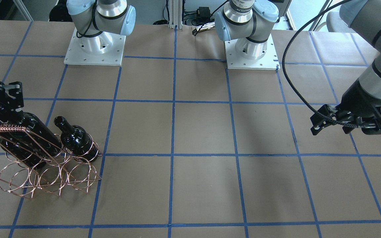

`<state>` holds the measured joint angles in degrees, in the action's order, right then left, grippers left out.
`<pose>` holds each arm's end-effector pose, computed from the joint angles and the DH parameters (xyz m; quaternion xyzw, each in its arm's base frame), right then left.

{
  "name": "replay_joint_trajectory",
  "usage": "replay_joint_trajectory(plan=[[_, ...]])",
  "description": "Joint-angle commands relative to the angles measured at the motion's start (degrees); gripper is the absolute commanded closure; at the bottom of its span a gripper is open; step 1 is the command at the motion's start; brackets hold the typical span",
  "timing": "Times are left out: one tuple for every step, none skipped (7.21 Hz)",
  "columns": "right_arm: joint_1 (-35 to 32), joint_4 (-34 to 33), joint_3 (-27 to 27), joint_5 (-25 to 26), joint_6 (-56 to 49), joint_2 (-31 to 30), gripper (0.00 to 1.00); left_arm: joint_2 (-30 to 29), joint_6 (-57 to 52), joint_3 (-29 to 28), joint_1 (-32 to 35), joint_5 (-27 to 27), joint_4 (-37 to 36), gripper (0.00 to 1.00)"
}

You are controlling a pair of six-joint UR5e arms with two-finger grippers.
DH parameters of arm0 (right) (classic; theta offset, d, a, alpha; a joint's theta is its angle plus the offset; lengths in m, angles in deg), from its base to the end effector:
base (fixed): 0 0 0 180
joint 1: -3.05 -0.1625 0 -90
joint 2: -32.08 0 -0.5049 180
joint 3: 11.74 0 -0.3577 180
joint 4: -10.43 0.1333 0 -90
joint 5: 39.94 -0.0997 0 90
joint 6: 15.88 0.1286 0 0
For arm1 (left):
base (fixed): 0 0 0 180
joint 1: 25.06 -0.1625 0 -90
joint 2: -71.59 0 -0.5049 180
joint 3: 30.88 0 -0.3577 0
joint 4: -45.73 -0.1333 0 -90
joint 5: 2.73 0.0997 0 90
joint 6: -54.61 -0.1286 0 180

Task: Place wine into wine basket
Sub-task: 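Tilt and push the bottle into the empty rack slot beside the others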

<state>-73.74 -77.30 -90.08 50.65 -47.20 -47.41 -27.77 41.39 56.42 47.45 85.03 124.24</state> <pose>0.0035 -0.5626 0.5356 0.1574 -0.9875 -0.0110 0.0011 0.0326 -0.5638 0.4995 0.0364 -0.9983 0.0458 0.0077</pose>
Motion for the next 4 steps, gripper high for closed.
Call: replay_joint_trajectory(plan=[[0.15, 0.19, -0.23, 0.46, 0.12, -0.14, 1.0, 0.13, 0.04, -0.03, 0.0, -0.22, -0.11, 0.0], [0.15, 0.19, -0.31, 0.46, 0.04, -0.22, 1.0, 0.05, 0.04, -0.03, 0.0, -0.05, -0.11, 0.0], [0.15, 0.19, -0.4, 0.55, 0.04, -0.22, 1.0, 0.05, 0.12, -0.03, 0.0, -0.39, -0.2, 0.0], [0.15, 0.11, -0.4, 0.2, 0.04, -0.22, 1.0, 0.13, 0.04, -0.03, 0.0, -0.31, -0.11, 0.0]])
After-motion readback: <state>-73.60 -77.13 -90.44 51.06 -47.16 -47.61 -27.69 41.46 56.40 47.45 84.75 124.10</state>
